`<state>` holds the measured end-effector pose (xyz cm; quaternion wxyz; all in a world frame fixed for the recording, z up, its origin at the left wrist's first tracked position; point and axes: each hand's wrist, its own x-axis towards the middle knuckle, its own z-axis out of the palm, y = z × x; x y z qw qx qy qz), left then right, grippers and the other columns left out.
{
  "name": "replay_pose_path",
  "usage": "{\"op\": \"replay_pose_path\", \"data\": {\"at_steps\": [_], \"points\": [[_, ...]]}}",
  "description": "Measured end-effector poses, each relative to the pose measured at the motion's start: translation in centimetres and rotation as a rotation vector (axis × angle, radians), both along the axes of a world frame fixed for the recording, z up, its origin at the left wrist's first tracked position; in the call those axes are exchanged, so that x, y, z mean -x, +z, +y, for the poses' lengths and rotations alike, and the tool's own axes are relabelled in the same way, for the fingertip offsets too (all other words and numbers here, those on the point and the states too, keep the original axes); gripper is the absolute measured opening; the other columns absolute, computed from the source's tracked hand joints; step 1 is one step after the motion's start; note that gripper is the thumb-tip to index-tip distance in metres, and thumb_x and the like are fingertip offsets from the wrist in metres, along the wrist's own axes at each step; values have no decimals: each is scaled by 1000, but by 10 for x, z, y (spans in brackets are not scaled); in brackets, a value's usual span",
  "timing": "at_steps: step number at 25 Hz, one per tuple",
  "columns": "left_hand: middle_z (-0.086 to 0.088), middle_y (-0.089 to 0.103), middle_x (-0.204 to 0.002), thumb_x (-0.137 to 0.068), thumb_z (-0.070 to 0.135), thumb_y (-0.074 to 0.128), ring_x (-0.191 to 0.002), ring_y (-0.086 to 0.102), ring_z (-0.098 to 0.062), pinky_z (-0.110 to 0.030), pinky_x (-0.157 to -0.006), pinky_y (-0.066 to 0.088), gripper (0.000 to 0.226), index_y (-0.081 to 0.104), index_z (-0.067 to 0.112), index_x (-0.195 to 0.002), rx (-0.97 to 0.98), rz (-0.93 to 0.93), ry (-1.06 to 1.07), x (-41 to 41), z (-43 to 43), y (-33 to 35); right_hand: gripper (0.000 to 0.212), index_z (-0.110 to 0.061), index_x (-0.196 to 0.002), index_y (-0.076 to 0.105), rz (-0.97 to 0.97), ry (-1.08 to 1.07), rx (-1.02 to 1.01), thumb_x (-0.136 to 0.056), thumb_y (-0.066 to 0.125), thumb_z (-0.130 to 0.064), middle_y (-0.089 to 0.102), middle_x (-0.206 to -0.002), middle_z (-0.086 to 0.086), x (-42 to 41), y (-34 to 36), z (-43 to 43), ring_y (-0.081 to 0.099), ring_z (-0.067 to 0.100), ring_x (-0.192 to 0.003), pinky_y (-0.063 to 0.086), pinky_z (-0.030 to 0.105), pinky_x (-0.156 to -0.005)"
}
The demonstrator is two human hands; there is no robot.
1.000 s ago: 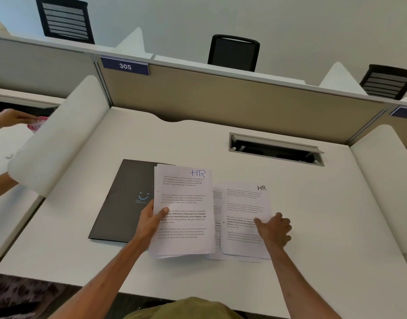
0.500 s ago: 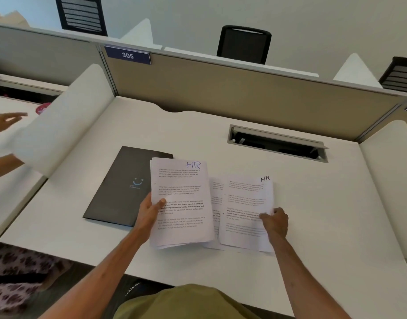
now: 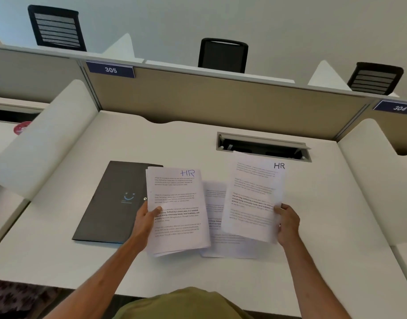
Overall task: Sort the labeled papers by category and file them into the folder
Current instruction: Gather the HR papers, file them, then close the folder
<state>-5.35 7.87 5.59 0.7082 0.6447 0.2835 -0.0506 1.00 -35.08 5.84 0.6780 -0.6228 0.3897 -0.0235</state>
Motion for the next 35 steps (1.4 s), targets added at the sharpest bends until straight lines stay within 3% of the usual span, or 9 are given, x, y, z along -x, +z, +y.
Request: {"op": "replay_pose_path", "data": {"at_steps": [6, 11, 17, 19, 22, 26, 28, 31, 35], "points": [[-3, 80, -117, -103, 12, 64, -94, 81, -28, -44, -73, 65, 34, 65, 25, -134, 49, 14, -14, -5, 2, 8, 12, -5, -96, 77, 10, 320, -119, -85, 73, -5, 74, -95, 11, 2, -4, 77, 63, 25, -89, 46, 34, -76], [-2, 82, -111, -103, 15, 65, -92, 80, -31, -47, -72, 64, 28, 65, 28, -128, 53, 4, -21, -8, 2, 17, 9, -20, -91, 73, 116, 500, -78, -83, 73, -18, 77, -91, 5, -3, -8, 148, 65, 23, -82, 44, 38, -74], [2, 80, -114, -105, 21, 63, -105, 77, -28, -51, -89, 62, 27, 66, 27, -132, 14, -30, -49, -6, -3, 18, 20, -16, -113, 70, 85, 579, 8, -93, 73, -13, 76, -106, 4, -2, -8, 187, 70, 20, -93, 49, 28, -70], [-3, 81, -110, -108, 32, 56, -102, 78, -32, -57, -94, 61, 26, 69, 21, -127, 38, -22, -59, -7, -4, 18, 21, -16, -114, 70, 84, 596, -7, -94, 74, -15, 76, -109, 5, -1, -9, 189, 71, 21, -95, 50, 28, -70], [-4, 79, -123, -109, 57, 44, -107, 78, -34, -57, -94, 61, 48, 68, 25, -137, 149, -50, -112, -7, -5, 16, 22, -13, -112, 67, 40, 613, 5, -92, 76, -12, 75, -107, 5, 4, -9, 190, 72, 24, -97, 54, 29, -72], [-1, 78, -126, -105, 13, 62, -100, 80, -25, -46, -83, 67, 36, 61, 25, -139, 21, -64, -113, -5, -4, 6, 19, -14, -109, 67, 73, 650, 51, -93, 76, -19, 76, -109, 8, 0, -10, 178, 74, 27, -99, 58, 40, -81], [-3, 78, -124, -104, 7, 62, -99, 80, -28, -50, -84, 66, 39, 61, 25, -139, 15, -48, -115, -7, -2, 4, 19, -17, -109, 66, 92, 659, 248, -94, 73, -26, 73, -112, 7, -4, -10, 161, 72, 25, -98, 57, 41, -82], [-5, 78, -123, -102, 7, 63, -97, 80, -30, -51, -83, 66, 39, 61, 23, -138, 4, -16, -84, -13, 5, 2, 42, -17, -126, 58, 238, 674, 982, -92, 71, -38, 57, -128, 7, -3, -22, 128, 57, 28, -120, 51, 46, -94], [-4, 78, -124, -101, 8, 64, -100, 80, -30, -54, -86, 65, 40, 62, 24, -138, 3, -20, -88, -21, 9, -1, 77, -9, -135, 47, 452, 620, 1067, -84, 74, -60, 45, -137, 12, 8, -36, 100, 45, 32, -130, 46, 50, -97]]}}
